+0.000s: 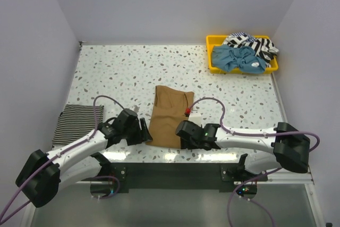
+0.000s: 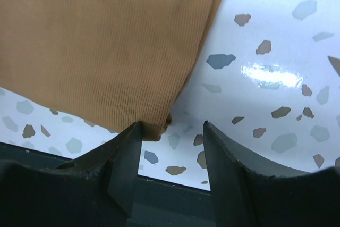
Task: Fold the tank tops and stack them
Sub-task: Fold the tank top
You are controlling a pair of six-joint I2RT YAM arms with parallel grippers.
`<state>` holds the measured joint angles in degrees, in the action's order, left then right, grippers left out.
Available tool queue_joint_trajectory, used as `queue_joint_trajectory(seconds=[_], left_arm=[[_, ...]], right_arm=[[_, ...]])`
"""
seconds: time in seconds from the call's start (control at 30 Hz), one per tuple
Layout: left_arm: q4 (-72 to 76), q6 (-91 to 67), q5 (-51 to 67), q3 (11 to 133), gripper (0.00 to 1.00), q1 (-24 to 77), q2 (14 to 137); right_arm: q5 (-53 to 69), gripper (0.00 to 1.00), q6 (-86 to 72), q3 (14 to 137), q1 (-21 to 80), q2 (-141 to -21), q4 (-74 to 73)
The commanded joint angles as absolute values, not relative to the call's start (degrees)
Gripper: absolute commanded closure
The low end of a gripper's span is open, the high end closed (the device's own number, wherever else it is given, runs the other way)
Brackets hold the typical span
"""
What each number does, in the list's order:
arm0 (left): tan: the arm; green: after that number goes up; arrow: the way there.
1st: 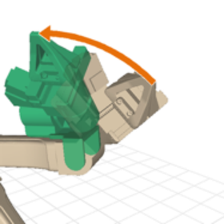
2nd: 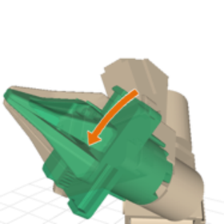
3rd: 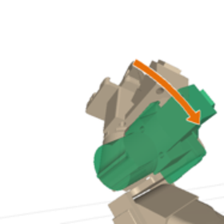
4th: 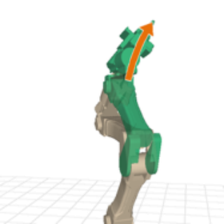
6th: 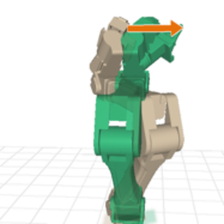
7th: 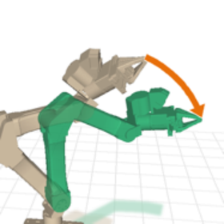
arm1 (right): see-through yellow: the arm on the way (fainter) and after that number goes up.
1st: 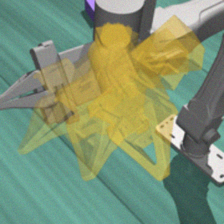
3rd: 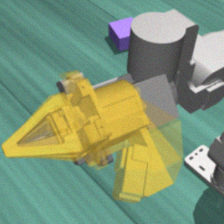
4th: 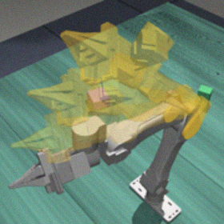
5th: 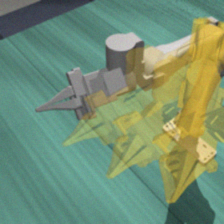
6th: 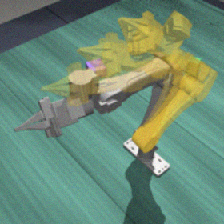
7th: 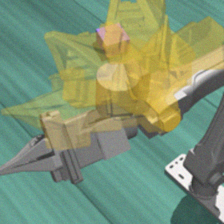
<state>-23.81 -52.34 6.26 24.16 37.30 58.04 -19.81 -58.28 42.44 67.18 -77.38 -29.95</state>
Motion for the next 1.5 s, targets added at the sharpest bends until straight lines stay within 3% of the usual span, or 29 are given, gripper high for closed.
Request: queue_joint_trajectory(seconds=[0.0, 0.4, 0.93, 1.2, 1.33, 1.37, 1.47], left_arm=[[-21.2, -56.3, 8.7, 21.8, 0.35, 37.8, 56.2], [-22.9, -58.6, 5.7, 18.8, 0.44, 37.8, 57.2], [-21.9, -61.3, 4.1, 16.3, 0.59, 39.5, 59.6], [-18.7, -61.3, 4.5, 15.3, 0.77, 40.2, 61.7], [-17.5, -60.8, 5.1, 14.1, 0.91, 40.5, 62.1], [-17.4, -60.6, 5.4, 14.0, 0.94, 40.5, 61.9], [-19.4, -59.8, 5.3, 14.7, 1.00, 41.2, 60.2]], right_arm=[[-20.0, 0.48, -64.8, 40.9, 68.1, -76.7, -27.0], [-19.6, 0.61, -70.6, 34.6, 72.0, -79.2, -22.0], [-25.9, 0.56, -73.3, 34.1, 72.3, -72.6, -22.6], [-24.6, 0.63, -73.9, 32.4, 72.2, -77.0, -18.0], [-24.5, 0.75, -73.4, 33.0, 72.3, -79.1, -17.7], [-24.6, 0.89, -73.1, 33.5, 72.2, -79.1, -18.3], [-24.2, 1.00, -72.1, 33.9, 72.7, -77.4, -21.0]])
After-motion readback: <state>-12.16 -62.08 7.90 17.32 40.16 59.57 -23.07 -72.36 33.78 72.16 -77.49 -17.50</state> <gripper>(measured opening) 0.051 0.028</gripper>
